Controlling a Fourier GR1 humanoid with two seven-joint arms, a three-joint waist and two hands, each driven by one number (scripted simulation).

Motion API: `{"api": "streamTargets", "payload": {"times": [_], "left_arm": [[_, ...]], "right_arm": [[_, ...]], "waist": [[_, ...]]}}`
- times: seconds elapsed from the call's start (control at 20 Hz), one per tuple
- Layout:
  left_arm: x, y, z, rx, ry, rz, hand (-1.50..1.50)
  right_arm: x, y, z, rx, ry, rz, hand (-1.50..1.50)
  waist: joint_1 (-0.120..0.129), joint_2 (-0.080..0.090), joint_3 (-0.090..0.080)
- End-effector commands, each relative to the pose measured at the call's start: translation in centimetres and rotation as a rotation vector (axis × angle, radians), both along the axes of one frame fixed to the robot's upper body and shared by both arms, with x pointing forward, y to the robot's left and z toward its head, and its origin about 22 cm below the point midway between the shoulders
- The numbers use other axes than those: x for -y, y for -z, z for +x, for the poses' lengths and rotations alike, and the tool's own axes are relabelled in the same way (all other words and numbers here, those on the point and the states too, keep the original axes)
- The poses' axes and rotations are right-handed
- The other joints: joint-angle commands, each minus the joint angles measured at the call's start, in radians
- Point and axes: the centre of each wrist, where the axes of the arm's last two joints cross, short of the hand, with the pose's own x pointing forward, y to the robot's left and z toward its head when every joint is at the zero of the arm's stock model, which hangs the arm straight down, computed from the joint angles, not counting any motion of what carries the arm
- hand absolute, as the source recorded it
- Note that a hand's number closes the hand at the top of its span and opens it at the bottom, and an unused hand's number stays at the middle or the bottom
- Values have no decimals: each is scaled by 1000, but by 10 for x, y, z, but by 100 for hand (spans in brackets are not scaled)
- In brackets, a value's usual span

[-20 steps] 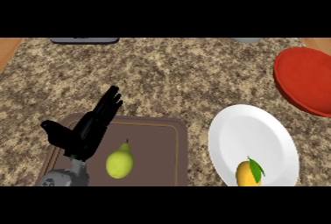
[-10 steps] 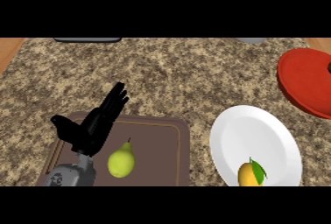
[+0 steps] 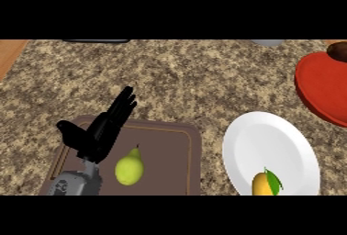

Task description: Pick the sweet potato from the plate and place it in the bowl

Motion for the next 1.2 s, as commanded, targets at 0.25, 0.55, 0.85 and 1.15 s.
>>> {"api": "streamTargets", "payload": {"times": [0.25,0.55,0.85,1.15], "left_arm": [[-4,-3,7,13,28,12,0],[10,-2,6,27,50,12,0],[-2,10,1,-3,0,-4,0],[-6,11,-8,-2,-31,1,0]], "right_arm": [[23,65,26,-229,179,0,150],[24,61,40,-183,103,199,-150],[37,65,32,76,5,545,-150],[67,58,12,360,-188,804,-150]], "waist": [[29,16,2],[35,18,4],[-5,5,5],[-34,-10,2]]}}
